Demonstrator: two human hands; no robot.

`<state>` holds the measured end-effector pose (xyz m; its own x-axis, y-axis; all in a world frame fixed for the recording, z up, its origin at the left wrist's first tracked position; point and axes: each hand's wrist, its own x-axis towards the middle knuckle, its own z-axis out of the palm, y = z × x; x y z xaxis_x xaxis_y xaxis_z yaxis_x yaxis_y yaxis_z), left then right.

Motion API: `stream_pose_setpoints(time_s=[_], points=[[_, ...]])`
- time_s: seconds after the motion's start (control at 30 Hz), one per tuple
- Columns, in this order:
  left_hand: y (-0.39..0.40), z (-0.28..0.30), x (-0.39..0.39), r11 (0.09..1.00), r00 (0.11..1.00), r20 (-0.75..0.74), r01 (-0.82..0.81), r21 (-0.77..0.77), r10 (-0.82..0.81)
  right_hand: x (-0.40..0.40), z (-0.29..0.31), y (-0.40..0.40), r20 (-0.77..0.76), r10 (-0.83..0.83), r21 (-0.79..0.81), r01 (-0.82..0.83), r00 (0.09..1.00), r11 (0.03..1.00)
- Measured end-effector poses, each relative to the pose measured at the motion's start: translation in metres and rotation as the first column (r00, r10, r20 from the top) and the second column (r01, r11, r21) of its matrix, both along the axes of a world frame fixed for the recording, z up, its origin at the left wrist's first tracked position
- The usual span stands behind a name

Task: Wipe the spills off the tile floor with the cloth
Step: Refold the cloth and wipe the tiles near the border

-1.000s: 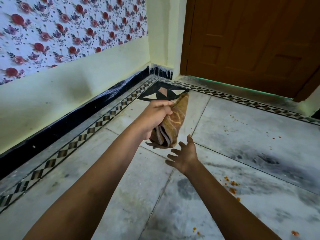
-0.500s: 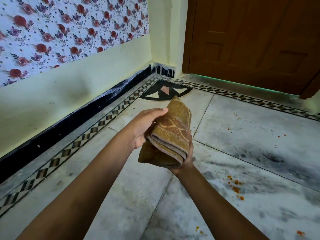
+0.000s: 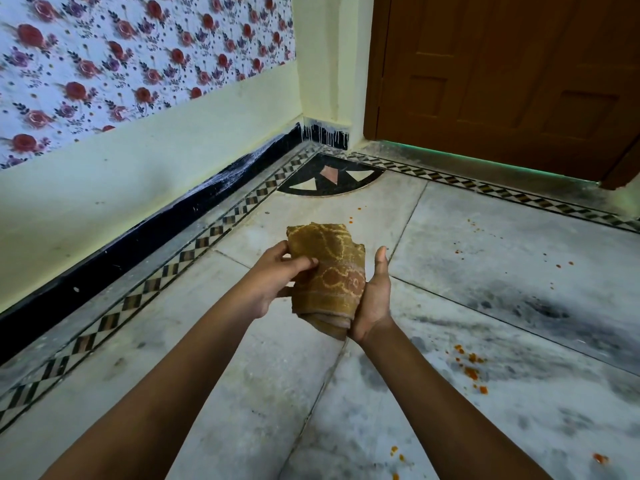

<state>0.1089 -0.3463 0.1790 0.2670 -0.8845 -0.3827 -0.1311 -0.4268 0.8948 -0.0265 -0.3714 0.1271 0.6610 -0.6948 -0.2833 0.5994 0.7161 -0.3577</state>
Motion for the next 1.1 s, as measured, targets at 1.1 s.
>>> stream_pose_setpoints(time_s=[1.1], points=[[0.019,0.003,-0.015,1.0,0.979,-0.203,-0.016,-0.021,0.011,-0.025,-0.005,-0.013,-0.42,0.069,0.008,-0.072,0.905,0.997]])
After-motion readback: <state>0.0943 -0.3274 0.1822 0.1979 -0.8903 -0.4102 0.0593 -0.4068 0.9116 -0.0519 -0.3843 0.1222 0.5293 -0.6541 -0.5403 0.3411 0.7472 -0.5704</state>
